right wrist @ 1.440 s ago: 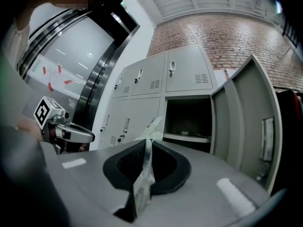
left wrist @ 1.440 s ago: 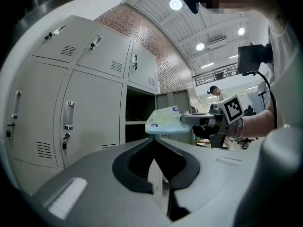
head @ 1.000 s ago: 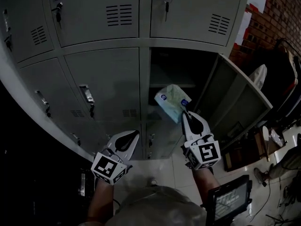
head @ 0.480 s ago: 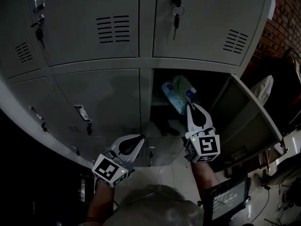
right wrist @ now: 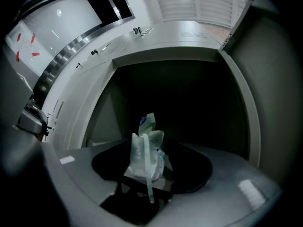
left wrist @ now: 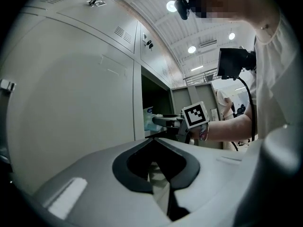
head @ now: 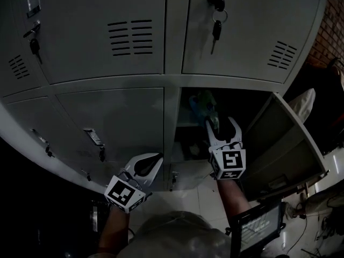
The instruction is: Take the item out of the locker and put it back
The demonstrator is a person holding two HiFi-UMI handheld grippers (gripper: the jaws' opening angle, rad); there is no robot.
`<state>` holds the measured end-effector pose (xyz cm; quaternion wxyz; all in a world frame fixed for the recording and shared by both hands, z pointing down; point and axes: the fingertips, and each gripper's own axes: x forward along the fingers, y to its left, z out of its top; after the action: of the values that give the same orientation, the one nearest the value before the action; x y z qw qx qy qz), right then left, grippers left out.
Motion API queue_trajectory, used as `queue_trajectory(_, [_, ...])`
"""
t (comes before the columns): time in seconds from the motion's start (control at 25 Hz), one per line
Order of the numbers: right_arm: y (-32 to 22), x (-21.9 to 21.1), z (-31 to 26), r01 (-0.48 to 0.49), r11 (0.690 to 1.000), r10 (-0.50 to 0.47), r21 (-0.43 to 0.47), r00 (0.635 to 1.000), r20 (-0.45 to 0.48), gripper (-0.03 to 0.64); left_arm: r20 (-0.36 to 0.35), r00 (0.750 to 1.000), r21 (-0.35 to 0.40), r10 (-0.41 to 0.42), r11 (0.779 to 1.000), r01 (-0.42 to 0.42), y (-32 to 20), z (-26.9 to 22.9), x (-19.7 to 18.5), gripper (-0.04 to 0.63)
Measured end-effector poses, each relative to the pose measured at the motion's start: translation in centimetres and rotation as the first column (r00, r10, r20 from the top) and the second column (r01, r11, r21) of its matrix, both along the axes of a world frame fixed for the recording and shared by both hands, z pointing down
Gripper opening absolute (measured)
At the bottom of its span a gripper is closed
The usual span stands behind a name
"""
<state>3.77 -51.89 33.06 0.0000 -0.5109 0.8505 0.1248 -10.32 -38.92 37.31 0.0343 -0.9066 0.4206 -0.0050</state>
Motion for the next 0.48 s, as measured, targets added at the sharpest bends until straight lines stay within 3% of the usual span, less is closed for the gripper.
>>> queue_trajectory(0.08, [-0.3,0.0,0.0,0.005,1.0,-0.005,-0.003,1.0,0.009,0.264,-0.004,1.0,-0.003,0.002,1.0,-0.002,-0.2,0.0,0.0,0.005])
queue_trajectory(0.24, [0.0,-0.3,-0.2,0.03,1.0,-0.029,-0.005,0.999,0.045,0.308,-0.004,1.0,0.001,0.008,1.0,-0.008,-0.6,-0.2,0.1,0.005])
queue_trajectory(0.48, [2.6,-0.6,-2.6,0.076,0.995,-0.085,0.071,0.989,0.124,0.337,-0.005,1.0,0.013,0.022,1.0,-0.022,-0.2,-0.6,-0.3,0.005])
